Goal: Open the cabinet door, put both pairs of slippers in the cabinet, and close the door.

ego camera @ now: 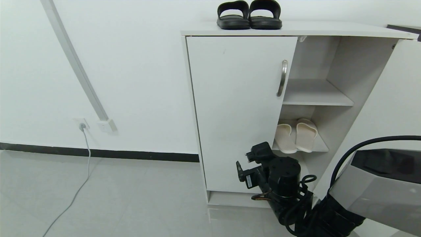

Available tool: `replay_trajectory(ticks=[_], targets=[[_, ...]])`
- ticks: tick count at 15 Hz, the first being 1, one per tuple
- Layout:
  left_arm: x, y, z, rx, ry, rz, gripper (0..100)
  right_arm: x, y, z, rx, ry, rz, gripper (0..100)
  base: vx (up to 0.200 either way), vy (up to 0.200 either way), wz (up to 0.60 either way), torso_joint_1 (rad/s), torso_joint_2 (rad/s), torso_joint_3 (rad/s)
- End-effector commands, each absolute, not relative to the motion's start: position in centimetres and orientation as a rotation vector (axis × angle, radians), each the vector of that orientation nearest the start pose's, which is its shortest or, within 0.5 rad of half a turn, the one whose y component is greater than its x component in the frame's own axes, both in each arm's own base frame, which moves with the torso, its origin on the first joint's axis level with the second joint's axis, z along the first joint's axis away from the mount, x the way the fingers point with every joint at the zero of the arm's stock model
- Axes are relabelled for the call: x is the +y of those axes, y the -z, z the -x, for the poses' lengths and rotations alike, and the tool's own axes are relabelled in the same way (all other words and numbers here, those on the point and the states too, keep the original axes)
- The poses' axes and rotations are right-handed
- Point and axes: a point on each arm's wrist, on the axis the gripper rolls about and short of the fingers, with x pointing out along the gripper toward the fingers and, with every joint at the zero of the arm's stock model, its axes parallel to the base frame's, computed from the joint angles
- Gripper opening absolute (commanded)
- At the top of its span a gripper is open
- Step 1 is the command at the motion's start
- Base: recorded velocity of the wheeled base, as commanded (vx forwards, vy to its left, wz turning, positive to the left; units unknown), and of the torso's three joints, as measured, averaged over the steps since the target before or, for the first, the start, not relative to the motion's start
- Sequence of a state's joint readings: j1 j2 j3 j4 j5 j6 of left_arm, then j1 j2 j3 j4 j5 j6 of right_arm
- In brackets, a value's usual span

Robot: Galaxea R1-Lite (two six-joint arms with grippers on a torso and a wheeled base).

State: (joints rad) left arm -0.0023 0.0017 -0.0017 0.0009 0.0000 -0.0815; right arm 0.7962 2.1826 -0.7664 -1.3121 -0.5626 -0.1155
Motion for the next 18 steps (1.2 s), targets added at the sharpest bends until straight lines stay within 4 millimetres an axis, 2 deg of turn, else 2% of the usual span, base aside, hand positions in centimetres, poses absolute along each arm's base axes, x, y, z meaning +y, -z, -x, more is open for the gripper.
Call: replay_trajectory(ticks=[1,4,6,15,18], targets=[[0.00,-7.60,2.27,0.002,0.001,0.083,0,25.79,-7.27,-26.85,0.071,-0.239,0.186,100,0.000,0.000,0.00,0.000,0.00,0.000],[0.00,-7.60,2.27,0.002,0.001,0.081,0,25.71,-7.05,-26.70,0.079,-0.261,0.192,100,0.000,0.000,0.00,0.000,0.00,0.000],[0.00,-7.60,2.27,0.002,0.001,0.083,0,25.63,-7.00,-26.60,0.080,-0.274,0.194,100,0.000,0.000,-0.60,0.002,0.00,0.002],[0.00,-7.60,2.27,0.002,0.001,0.083,0,25.52,-6.50,-26.42,0.083,-0.299,0.209,100,0.000,0.000,0.00,0.000,0.00,0.000],[0.01,-7.60,2.27,0.002,0.000,0.083,0,25.69,-6.90,-25.89,0.038,-0.312,0.219,100,0.000,0.000,0.00,0.000,0.00,0.000]])
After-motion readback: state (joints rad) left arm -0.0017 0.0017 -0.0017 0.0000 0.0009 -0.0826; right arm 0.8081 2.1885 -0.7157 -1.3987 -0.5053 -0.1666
